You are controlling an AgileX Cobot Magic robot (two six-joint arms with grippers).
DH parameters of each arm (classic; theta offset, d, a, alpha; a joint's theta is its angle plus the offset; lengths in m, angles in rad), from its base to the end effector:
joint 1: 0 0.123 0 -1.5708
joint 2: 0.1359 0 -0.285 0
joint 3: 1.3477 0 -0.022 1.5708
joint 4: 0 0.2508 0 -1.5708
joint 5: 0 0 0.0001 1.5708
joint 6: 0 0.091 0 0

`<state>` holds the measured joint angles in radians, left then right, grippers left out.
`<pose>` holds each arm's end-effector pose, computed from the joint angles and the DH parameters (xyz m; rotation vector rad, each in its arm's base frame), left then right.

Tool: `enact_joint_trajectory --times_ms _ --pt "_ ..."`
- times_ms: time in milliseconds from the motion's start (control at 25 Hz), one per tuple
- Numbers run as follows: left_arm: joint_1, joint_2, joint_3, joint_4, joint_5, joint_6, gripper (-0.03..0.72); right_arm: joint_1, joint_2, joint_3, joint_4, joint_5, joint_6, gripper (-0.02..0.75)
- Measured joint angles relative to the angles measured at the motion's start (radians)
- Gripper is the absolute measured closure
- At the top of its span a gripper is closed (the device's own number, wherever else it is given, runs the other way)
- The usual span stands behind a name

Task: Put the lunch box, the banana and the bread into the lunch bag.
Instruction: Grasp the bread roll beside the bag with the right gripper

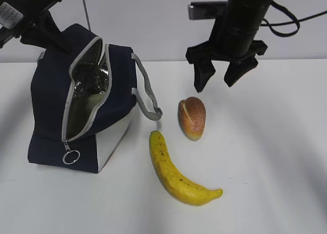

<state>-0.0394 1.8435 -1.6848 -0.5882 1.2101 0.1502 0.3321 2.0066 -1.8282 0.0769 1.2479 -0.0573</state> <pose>0.3897 -0.0627 0.3156 0.0796 2.7205 -0.7888 0.4013 0.1454 0.2734 -0.5418 2.8677 0.1561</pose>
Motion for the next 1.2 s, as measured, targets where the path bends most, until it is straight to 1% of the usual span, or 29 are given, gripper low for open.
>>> enact_joint_trajectory --times_ms 80,200,280,440,600,920,1000,1080,1200 --pt "0.000 0.000 0.000 0.000 0.001 0.000 0.691 0.000 0.000 0.055 0.004 -0.005 0.000 0.152" --pt "0.000 0.000 0.000 0.000 0.001 0.000 0.691 -0.012 0.000 0.111 0.031 -0.077 0.000 0.143" --pt "0.000 0.000 0.000 0.000 0.001 0.000 0.691 -0.028 0.006 0.137 0.070 -0.123 -0.004 0.143" --pt "0.000 0.000 0.000 0.000 0.001 0.001 0.691 -0.064 0.043 0.141 0.155 -0.177 -0.059 0.144" --pt "0.000 0.000 0.000 0.000 0.002 0.002 0.691 -0.077 0.091 0.141 0.227 -0.213 -0.107 0.145" --pt "0.000 0.000 0.000 0.000 0.002 0.002 0.691 -0.077 0.172 0.142 0.285 -0.309 -0.138 0.148" --pt "0.000 0.000 0.000 0.001 0.002 0.002 0.691 -0.077 0.190 0.142 0.297 -0.330 -0.139 0.168" --pt "0.000 0.000 0.000 0.002 0.002 0.002 0.691 -0.077 0.198 0.142 0.308 -0.345 -0.141 0.206" --pt "0.000 0.000 0.000 0.002 0.003 0.002 0.691 -0.077 0.198 0.142 0.310 -0.355 -0.141 0.301"
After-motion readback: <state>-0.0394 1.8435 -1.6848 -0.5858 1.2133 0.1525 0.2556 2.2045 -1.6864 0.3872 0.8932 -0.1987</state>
